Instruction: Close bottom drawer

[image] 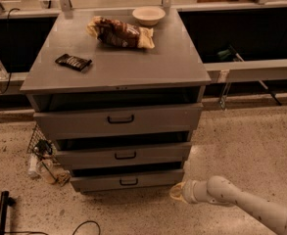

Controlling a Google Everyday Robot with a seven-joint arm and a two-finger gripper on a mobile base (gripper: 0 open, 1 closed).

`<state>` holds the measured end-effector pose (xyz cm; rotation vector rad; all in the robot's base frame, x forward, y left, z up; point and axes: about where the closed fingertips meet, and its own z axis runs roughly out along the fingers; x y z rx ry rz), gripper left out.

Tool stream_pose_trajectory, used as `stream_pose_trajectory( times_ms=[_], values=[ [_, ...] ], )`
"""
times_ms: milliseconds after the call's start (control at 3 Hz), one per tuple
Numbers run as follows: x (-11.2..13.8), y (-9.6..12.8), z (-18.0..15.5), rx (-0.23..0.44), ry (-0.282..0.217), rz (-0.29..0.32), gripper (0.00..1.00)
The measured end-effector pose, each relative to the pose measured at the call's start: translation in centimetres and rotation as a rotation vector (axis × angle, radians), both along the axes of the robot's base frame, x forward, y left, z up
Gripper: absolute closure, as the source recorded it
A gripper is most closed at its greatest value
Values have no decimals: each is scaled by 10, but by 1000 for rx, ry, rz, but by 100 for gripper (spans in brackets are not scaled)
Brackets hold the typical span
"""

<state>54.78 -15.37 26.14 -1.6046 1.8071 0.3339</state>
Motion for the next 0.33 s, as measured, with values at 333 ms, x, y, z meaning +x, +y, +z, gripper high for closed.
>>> stream_pose_trajectory(
  times_ms=[333],
  values=[
    [-4, -3, -2, -5, 1, 2, 75]
  ],
)
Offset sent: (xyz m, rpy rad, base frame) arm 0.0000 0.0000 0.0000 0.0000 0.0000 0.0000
